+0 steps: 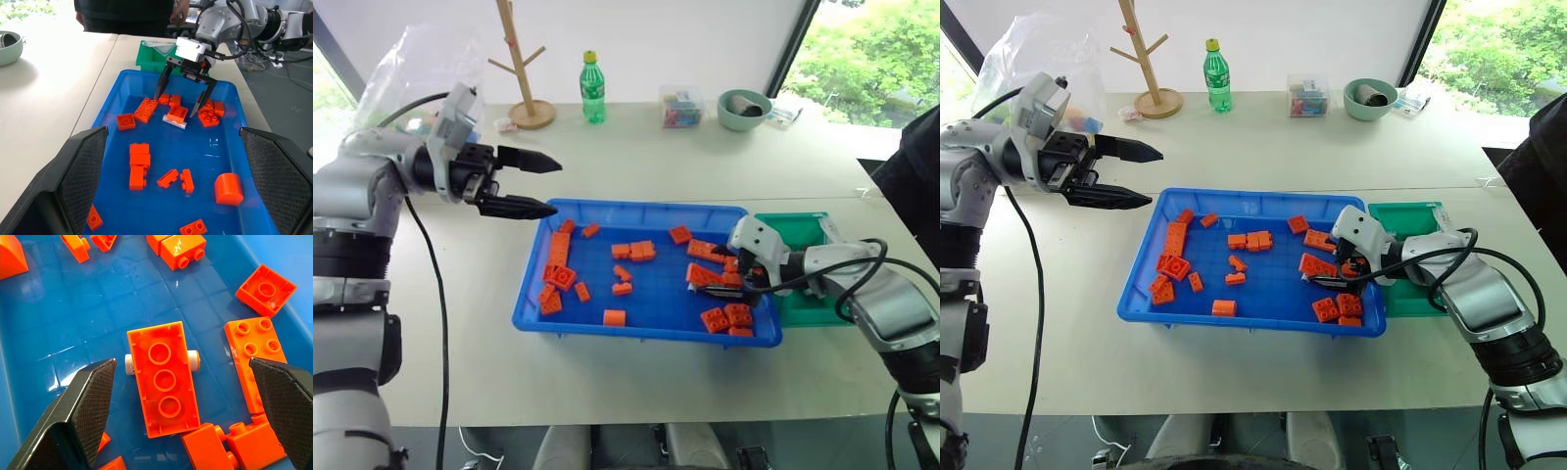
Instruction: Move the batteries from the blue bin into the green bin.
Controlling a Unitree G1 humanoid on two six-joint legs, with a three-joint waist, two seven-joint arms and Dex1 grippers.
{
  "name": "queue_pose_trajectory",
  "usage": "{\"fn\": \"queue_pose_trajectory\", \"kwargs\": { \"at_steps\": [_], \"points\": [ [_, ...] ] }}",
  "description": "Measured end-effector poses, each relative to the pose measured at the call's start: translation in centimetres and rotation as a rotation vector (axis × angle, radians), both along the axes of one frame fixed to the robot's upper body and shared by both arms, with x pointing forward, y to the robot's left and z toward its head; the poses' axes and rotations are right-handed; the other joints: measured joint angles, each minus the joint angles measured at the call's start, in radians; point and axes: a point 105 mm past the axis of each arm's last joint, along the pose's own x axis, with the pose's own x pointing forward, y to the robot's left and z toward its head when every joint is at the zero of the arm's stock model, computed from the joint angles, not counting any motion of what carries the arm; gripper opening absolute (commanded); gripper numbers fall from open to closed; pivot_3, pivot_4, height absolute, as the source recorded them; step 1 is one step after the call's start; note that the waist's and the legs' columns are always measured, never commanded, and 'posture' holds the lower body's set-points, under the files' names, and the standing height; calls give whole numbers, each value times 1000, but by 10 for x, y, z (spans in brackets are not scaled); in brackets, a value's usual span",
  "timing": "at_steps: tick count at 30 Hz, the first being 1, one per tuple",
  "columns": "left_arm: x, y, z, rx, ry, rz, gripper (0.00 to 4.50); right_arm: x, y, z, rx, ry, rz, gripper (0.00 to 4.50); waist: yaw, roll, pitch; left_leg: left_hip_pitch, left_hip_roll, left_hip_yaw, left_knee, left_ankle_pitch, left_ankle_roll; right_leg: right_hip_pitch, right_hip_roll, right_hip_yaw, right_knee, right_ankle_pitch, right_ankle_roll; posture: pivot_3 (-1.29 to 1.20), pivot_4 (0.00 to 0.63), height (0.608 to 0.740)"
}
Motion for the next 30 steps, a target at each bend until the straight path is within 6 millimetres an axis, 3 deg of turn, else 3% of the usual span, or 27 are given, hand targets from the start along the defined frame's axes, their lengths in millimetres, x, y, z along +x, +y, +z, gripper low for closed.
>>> {"fn": "queue_pose_trajectory", "kwargs": {
  "at_steps": [3,8,14,17,21,22,26,30],
  "points": [
    [0,0,-1,4,0,4,4500,-2,2,-1,2,6,9,3684,0,0,0,0,0,0,0,0,0,0,0,0,0,0,0,0,150,736],
    [1,0,0,2,-4,4,4500,-8,14,-10,36,59,31,1178,1,-1,0,1,0,-1,0,0,0,1,0,-1,0,0,0,0,150,736],
    [3,1,0,7,-16,13,4500,-7,15,-13,44,83,1,1178,4,-1,0,1,0,-1,0,0,0,2,0,-1,-1,0,0,0,150,736],
    [4,0,1,-12,-20,15,4500,-5,13,-13,42,98,-26,2129,7,-1,0,1,0,-1,0,0,0,2,0,-1,-1,0,0,0,150,736],
    [4,1,2,-19,-23,18,4500,-6,11,-12,34,100,-27,4148,17,-1,0,0,0,-1,0,0,0,1,0,-1,-1,0,0,0,150,736],
    [4,1,3,-21,-26,20,4500,-6,11,-11,33,97,-24,4440,18,-1,0,0,0,-1,0,0,0,1,0,-1,-1,0,0,0,150,736],
    [5,3,3,-23,-26,29,4500,-5,18,-1,45,83,-9,4440,15,0,0,0,0,-1,0,0,0,0,0,-1,-1,0,0,0,150,736],
    [6,2,2,-20,-26,29,4500,5,42,25,109,21,8,4440,9,0,0,0,1,-1,-1,0,0,-1,1,-1,0,0,0,0,150,736]
  ]
}}
